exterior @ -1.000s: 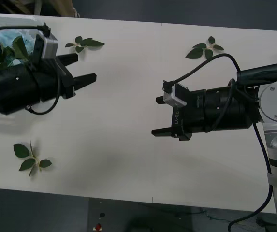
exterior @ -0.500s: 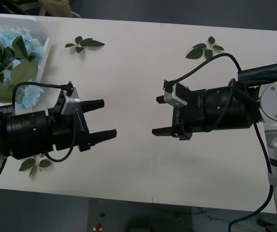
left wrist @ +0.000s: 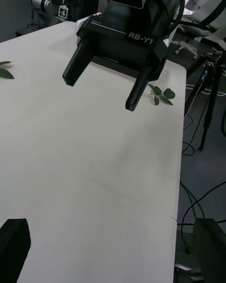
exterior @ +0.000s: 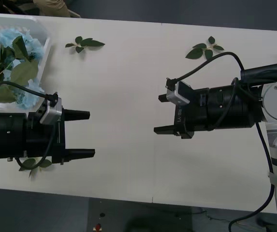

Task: Put the red flowers into the right box and the blue flowers into the left box

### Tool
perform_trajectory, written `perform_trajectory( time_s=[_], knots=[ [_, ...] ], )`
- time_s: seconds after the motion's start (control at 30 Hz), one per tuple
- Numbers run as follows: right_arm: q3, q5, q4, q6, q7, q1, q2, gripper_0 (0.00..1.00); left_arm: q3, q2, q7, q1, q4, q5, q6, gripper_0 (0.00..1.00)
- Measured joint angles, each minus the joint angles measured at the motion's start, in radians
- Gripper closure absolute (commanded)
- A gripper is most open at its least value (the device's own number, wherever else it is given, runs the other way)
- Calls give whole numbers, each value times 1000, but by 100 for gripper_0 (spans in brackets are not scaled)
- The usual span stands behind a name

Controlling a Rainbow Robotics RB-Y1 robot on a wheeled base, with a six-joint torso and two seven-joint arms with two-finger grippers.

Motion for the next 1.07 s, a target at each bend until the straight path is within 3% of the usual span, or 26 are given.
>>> perform_trajectory(
  time_s=[0.3, 1.07],
  knots=[
    [0, 0, 0, 0, 0, 0, 0, 14, 0, 61, 0, 0, 0, 16, -4, 0],
    [-23, 0, 0, 0, 0, 0, -1, 14, 0, 61, 0, 0, 0, 16, -4, 0]
  ],
)
